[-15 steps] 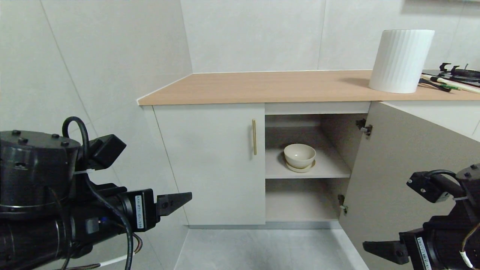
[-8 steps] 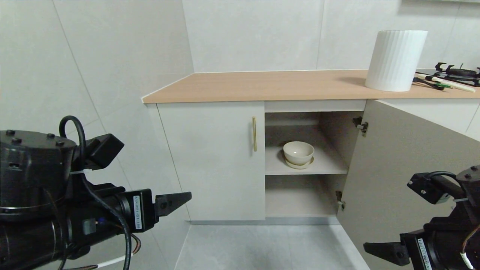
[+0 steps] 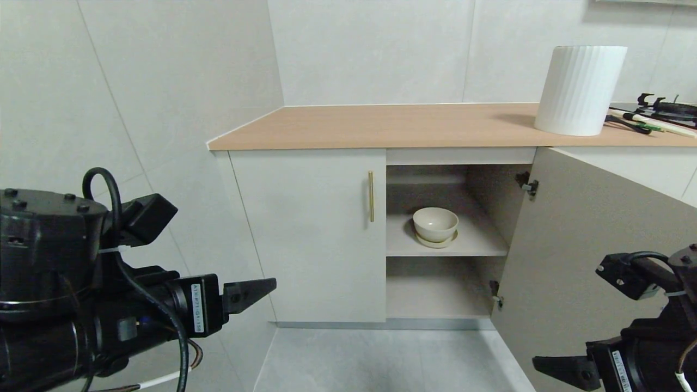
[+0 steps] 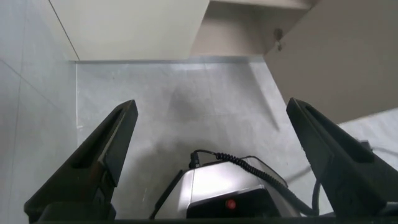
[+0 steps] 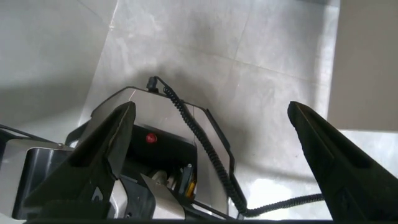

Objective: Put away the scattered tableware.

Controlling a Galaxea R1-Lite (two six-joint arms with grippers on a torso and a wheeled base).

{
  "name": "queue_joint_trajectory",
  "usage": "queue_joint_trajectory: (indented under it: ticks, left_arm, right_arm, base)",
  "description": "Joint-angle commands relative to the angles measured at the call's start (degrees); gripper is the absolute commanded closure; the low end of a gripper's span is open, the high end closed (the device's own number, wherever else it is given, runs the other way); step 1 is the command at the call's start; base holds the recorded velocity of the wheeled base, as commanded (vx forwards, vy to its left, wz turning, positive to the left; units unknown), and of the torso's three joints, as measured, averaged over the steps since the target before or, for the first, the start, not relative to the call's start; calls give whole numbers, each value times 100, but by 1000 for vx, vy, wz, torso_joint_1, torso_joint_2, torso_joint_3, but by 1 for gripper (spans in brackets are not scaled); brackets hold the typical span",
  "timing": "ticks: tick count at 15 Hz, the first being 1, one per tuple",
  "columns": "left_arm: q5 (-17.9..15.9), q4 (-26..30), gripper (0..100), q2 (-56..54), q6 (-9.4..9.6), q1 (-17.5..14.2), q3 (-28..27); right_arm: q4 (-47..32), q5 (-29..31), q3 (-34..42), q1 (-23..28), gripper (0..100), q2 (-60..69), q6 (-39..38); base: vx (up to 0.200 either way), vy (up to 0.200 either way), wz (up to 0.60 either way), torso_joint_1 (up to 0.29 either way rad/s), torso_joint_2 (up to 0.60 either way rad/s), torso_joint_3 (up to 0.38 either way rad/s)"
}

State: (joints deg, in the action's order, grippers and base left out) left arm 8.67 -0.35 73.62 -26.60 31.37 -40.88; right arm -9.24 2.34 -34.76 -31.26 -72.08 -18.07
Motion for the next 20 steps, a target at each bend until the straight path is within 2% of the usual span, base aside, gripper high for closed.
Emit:
queue_joint_trajectory:
  ticks: [1, 4, 7, 14, 16, 20]
  left_arm:
    - [-5, -9, 0, 12, -3, 1, 1]
    - [3, 0, 0, 3, -3, 1, 1]
    - [3, 0, 0, -5, -3, 1, 1]
    - [3, 0, 0, 3, -3, 1, 1]
    - [-5, 0, 0, 3, -3, 1, 1]
    - [-5, -9, 0, 3, -12, 1, 9]
  right_arm:
    - [-183, 21, -75, 14, 0, 142, 5]
    - [-720, 65, -207, 32, 0, 256, 102]
    - [-1018, 416, -198, 93, 0, 265, 119]
    - [-1449, 1014, -321, 216, 0, 370, 251]
    - [-1554, 1146, -444, 480, 0, 423, 339]
    - [-1467, 1163, -480, 1851, 0, 520, 1200]
  base:
    - [0, -200, 0, 7, 7, -2]
    - [0, -200, 0, 1, 4, 2]
    - [0, -200, 0, 4, 4, 7]
    - [0, -200, 0, 3, 0, 1]
    - [0, -100, 0, 1, 1, 1]
    - [0, 0, 0, 0, 0, 0]
